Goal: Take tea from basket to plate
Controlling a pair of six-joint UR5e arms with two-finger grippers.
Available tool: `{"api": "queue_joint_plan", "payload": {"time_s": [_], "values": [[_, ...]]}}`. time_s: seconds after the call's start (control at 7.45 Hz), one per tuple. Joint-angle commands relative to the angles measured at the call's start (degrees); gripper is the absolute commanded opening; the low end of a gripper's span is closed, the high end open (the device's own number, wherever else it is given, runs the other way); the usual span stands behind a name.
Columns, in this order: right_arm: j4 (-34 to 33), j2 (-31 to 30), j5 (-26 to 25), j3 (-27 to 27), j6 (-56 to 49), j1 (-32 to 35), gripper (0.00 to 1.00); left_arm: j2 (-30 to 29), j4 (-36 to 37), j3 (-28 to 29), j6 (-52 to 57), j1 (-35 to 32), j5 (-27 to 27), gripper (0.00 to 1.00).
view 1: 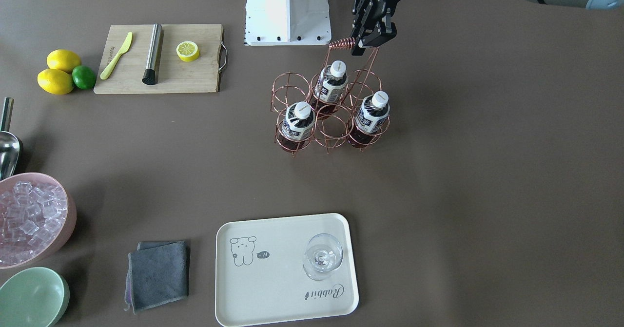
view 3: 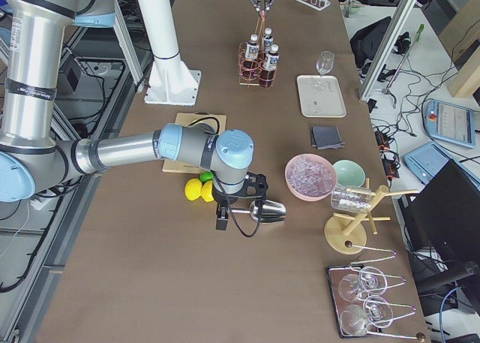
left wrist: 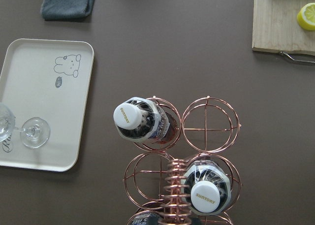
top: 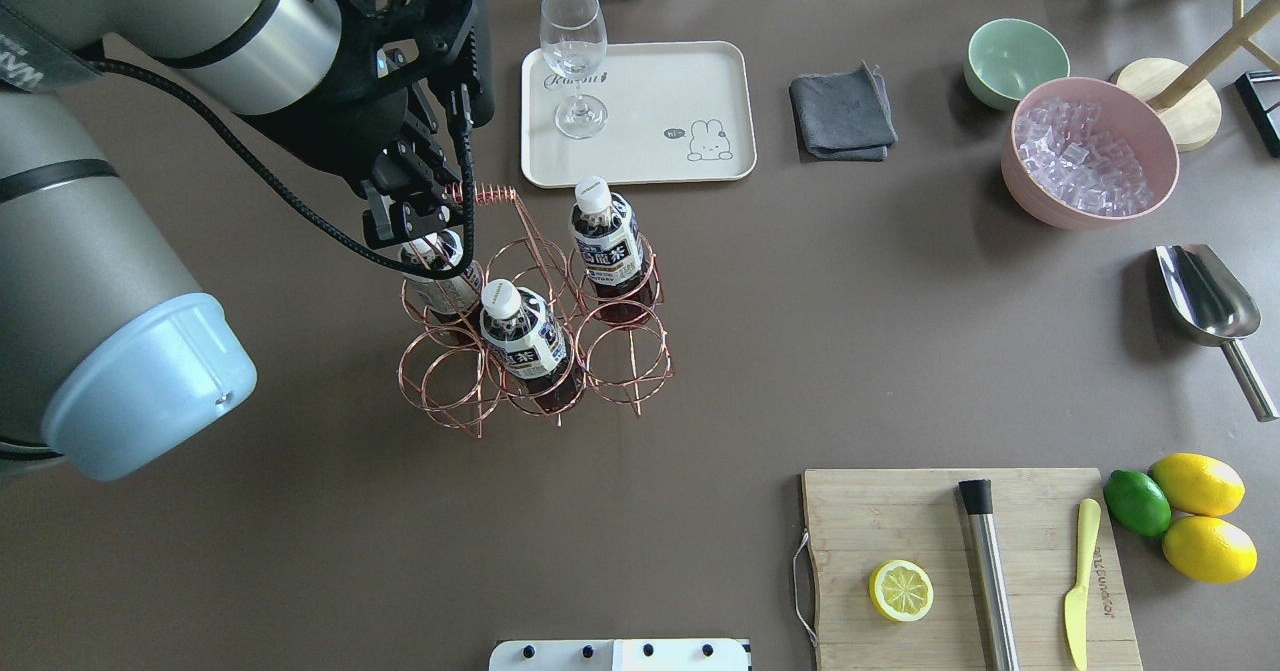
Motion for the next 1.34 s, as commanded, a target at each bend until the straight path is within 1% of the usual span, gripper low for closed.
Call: {"api": "queue_joint_plan", "payload": {"time_s": [0.0,0.13,0.27,0.4,0.67,0.81,0.94,1.21], "values": [[0.0,0.0,0.6,-1.1,0.8,3.3,1.0,-1.2,0.1,0.6,-0.3,3.2,3.2,0.0],[0.3,0.1,1.4,-0.9,0.5,3.7,1.0,-1.8,0.2,0.6,-0.5,4.5,4.5,0.0],[2.8,2.4,0.3,-2.6,-0.2,-0.6,1.0,-2.6,0.3,0.6,-1.6,4.6,4.5,0.0],[5.5,2.4,-0.3,-3.0,-0.1,-0.7,1.0,-2.9,0.3,0.7,-1.9,4.7,4.5,0.0],[6.0,2.6,0.6,-2.9,0.6,-0.8,1.0,-3.7,0.2,1.5,-2.8,5.7,4.5,0.0],[5.5,2.6,3.2,-3.6,1.2,-0.8,1.0,-5.7,0.2,2.6,-4.7,6.8,4.5,0.0],[5.7,2.6,6.8,-3.7,4.5,-0.9,1.0,-6.7,0.3,3.2,-7.1,8.5,4.6,0.0],[5.7,2.7,7.7,-3.7,7.8,-2.9,1.0,-7.5,0.2,3.5,-7.8,10.2,6.7,0.0]]}}
